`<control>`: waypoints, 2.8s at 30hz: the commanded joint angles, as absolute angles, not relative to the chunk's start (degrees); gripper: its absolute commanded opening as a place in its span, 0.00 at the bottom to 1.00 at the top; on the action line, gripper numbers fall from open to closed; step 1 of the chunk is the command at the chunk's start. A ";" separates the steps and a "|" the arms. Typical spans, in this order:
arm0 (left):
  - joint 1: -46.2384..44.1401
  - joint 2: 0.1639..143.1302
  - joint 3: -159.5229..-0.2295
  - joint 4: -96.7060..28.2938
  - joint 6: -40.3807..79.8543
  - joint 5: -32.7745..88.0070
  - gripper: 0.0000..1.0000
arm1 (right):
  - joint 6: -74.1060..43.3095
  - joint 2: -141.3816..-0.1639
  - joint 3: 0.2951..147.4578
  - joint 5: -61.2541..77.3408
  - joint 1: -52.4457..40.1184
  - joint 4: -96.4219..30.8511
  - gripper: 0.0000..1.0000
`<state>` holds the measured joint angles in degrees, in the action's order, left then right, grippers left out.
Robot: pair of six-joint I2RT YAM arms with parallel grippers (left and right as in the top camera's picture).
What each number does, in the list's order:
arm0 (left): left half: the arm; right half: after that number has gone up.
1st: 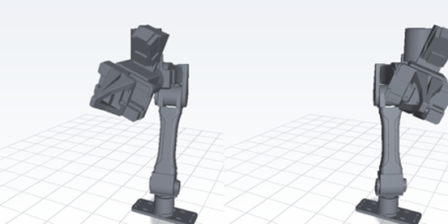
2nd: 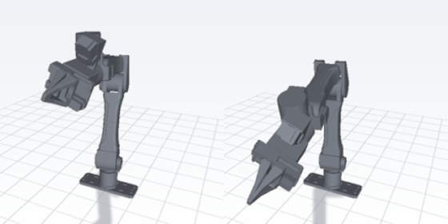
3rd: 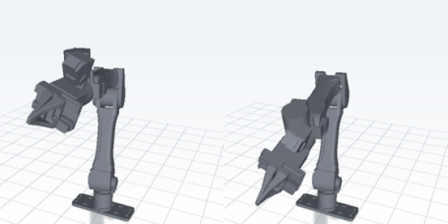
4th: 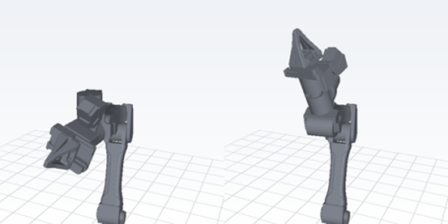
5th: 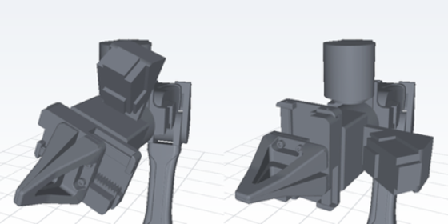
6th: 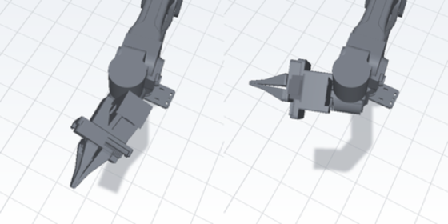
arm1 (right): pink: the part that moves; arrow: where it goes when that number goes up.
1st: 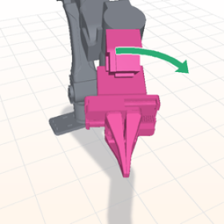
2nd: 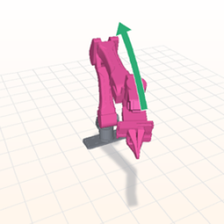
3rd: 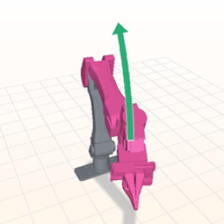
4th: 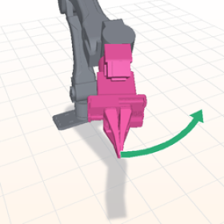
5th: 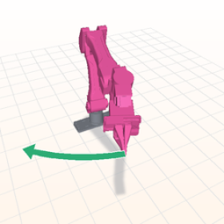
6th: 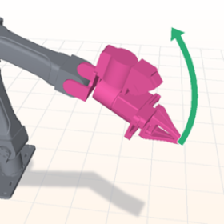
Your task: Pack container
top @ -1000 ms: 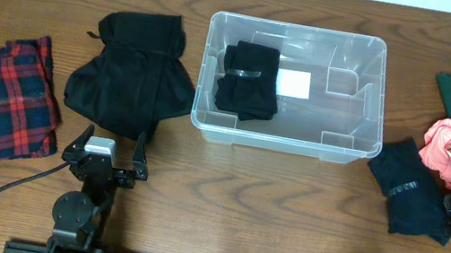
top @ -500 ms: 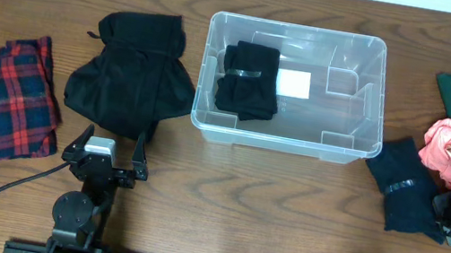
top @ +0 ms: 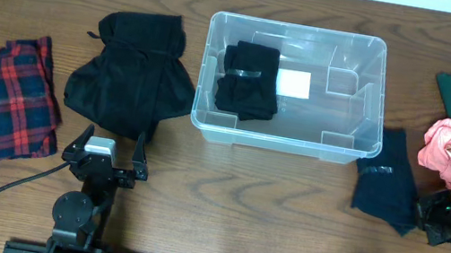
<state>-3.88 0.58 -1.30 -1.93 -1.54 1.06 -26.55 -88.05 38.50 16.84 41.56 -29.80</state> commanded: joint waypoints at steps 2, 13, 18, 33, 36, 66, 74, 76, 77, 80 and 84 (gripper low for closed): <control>-4.10 0.23 -0.23 -4.05 -1.91 -0.51 0.98 | -20.29 -88.18 37.95 23.03 41.39 -32.64 0.01; -4.10 0.23 -0.23 -4.05 -1.91 -0.51 0.98 | -15.53 -75.57 46.19 22.96 40.73 -39.62 0.01; -4.10 0.23 -0.23 -4.05 -1.89 -0.51 0.98 | -14.63 -73.41 46.17 23.38 40.42 -33.74 0.22; -4.10 0.23 -0.23 -4.05 -1.91 -0.51 0.98 | 4.21 -82.98 46.15 30.44 35.18 -21.19 0.71; -4.10 0.23 -0.23 -4.05 -1.91 -0.51 0.98 | 7.35 -85.91 46.15 30.17 33.30 -20.93 0.76; -4.10 0.23 -0.23 -4.05 -1.91 -0.51 0.98 | 11.27 -103.39 48.21 25.39 31.73 -23.57 0.72; -4.10 0.23 -0.23 -4.05 -1.89 -0.51 0.98 | 11.18 -103.39 51.88 17.23 28.62 -31.16 0.73; -4.10 0.23 -0.23 -4.05 -1.89 -0.51 0.98 | 11.20 -103.39 52.40 16.23 27.53 -31.90 0.73; -4.10 0.23 -0.23 -4.05 -1.91 -0.51 0.98 | 11.22 -103.39 52.73 16.29 26.68 -32.21 0.73; -4.10 0.23 -0.23 -4.05 -1.91 -0.51 0.98 | 12.60 -103.39 53.08 16.05 25.04 -32.45 0.73; -4.10 0.23 -0.23 -4.05 -1.91 -0.51 0.98 | 12.93 -103.39 53.15 15.86 24.58 -32.77 0.74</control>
